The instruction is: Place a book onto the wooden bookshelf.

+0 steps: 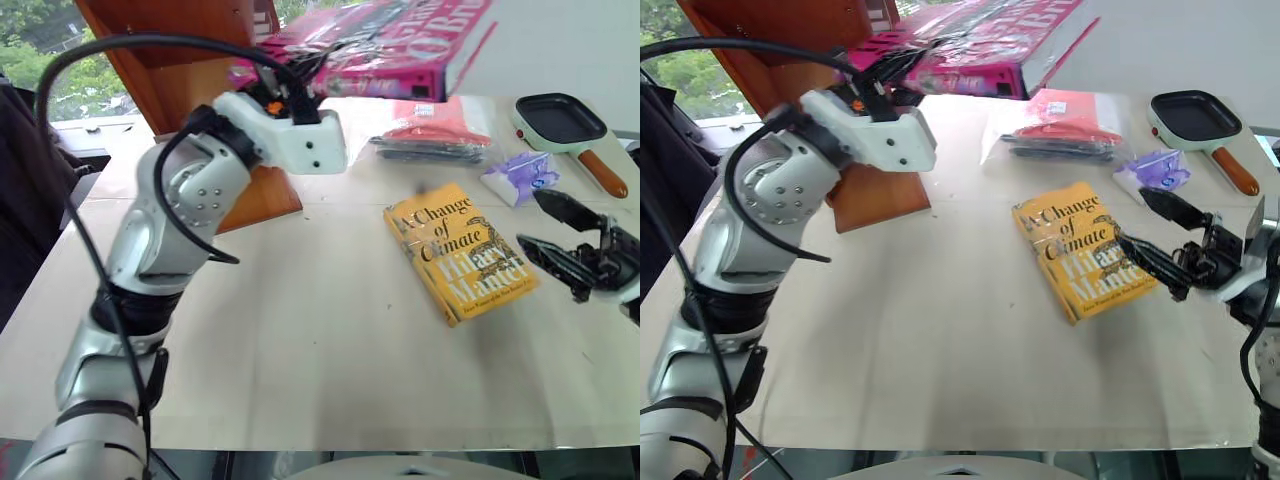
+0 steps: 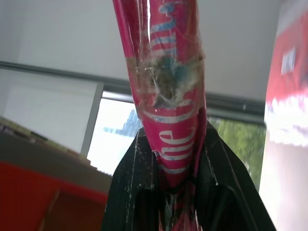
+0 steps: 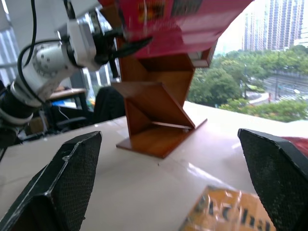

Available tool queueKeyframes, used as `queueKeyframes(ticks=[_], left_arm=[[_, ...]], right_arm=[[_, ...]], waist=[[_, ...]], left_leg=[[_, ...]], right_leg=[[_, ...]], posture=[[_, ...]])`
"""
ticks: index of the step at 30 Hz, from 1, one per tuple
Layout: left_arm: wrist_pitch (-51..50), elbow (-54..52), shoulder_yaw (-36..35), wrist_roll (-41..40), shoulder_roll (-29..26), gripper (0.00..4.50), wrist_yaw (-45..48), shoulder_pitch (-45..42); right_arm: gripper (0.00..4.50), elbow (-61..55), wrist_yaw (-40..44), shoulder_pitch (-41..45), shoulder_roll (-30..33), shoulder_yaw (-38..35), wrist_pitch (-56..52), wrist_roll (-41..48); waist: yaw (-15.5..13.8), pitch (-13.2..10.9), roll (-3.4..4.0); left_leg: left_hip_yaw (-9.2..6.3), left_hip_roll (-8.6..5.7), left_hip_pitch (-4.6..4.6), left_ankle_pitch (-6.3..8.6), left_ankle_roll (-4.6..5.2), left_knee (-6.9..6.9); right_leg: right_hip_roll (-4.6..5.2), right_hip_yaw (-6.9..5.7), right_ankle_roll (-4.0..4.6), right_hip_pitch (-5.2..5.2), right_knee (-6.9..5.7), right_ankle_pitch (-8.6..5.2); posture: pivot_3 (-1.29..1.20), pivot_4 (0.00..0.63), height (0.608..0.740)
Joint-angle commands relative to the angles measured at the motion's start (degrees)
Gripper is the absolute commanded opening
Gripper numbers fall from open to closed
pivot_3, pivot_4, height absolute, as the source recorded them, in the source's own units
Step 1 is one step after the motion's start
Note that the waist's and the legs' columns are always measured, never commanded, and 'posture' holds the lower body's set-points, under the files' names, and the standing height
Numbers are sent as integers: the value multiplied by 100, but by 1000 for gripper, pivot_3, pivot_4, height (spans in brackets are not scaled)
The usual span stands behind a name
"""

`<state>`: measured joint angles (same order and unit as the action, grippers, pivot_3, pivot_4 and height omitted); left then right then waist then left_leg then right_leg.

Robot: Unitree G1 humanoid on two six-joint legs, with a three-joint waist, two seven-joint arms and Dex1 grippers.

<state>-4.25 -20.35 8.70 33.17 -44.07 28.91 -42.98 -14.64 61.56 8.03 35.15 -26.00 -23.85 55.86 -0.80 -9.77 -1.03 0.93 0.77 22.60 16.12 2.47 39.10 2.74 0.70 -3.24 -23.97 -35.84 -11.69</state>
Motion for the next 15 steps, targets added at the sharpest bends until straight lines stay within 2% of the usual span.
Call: queueKeyframes(ticks=[1,7,15], left_arm=[[-601,-578,-431,429,-308,474,500,122],[-1376,-954,-595,1132,-541,474,1101,599],[-2727,-985,-580,1689,-728,474,2559,836]], right_arm=[[4500,394,182,533,-12,223,-132,146],[4500,905,420,1153,-166,658,-110,-58],[4500,1150,542,1472,-288,794,-25,-249]], waist=[[1,-2,1],[1,-3,1],[2,-3,2]], left_leg=[[1,-1,1,0,0,0],[4,-3,7,0,0,2],[15,-4,14,0,1,2]], right_leg=[[0,1,0,-1,0,0],[1,-5,-2,-3,-1,0],[-2,-5,-2,-12,-8,0]], posture=[[0,150,731],[0,150,731],[0,150,731]])
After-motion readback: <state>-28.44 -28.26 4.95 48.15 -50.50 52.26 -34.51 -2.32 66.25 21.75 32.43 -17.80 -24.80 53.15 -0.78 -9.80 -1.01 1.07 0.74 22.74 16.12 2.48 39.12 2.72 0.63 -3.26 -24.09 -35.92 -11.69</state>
